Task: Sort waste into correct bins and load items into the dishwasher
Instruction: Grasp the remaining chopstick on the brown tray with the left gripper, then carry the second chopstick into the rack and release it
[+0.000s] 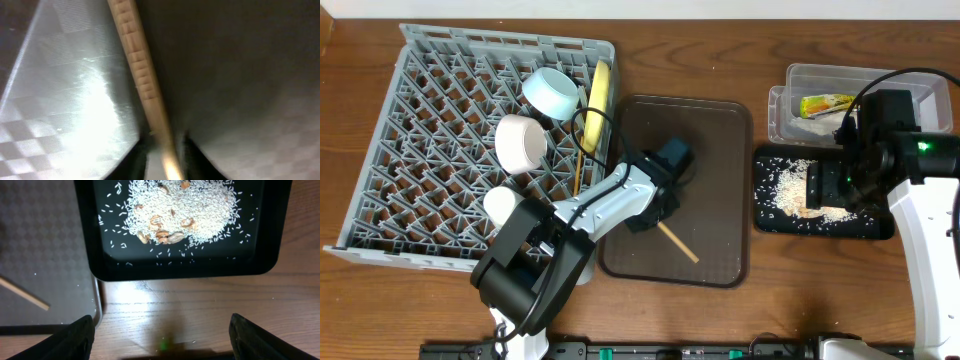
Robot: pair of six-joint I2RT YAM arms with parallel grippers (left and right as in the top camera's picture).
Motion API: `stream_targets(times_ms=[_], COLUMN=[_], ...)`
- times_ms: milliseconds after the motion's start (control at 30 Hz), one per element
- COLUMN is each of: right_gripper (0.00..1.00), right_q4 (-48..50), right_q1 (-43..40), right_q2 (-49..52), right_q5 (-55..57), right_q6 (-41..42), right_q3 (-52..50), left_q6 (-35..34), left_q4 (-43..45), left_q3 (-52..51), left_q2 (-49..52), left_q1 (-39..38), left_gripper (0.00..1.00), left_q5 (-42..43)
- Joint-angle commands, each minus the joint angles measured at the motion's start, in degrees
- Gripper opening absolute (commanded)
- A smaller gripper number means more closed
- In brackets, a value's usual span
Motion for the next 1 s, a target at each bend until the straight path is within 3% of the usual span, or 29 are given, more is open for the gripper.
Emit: stream_targets(times_ms=[0,67,300,433,567,733,967], right_gripper=[0.84,0.84,0.84,0.84,0.84,0.84,0.84], right_q4=[0.2,0.1,-0.1,-0.1,-0.1,-0.2,-0.2], right_q1=[-1.0,-1.0,-1.0,-1.0,-1.0,-1.0,-1.0], right_q2=[-0.8,-0.8,-0.8,-0.8,-0.8,-0.8,-0.8], right_q5=[0.5,0.5,0.5,0.5,0.5,0.5,0.5], right_q6=[0.9,0.9,0.9,0.9,0.9,0.9,0.9], right_q3=[0.9,0.9,0.9,0.9,0.9,0.9,0.9], left_q6=[-0.3,-0.3,1.6,9.6,26.4,41.3,48.2], left_q4=[-1.2,-1.5,-3.9,-3.9,-2.7,-3.9,-10.1], left_q3=[-0.4,-0.3,0.1,0.4,0.4,0.4,0.4], left_q2=[2.6,2.6,1.0,-3.0,-8.5,-17.7,-31.6], left_q1=[-0.1,-0.1,-0.1,-0.1,-0.1,-0.1,4.8], left_gripper=[0.11,0.06,0.06,0.06,0.06,0.06,0.06], left_q5=[-0.5,-0.5,0.1,-0.3,-1.0,-1.0,-7.5])
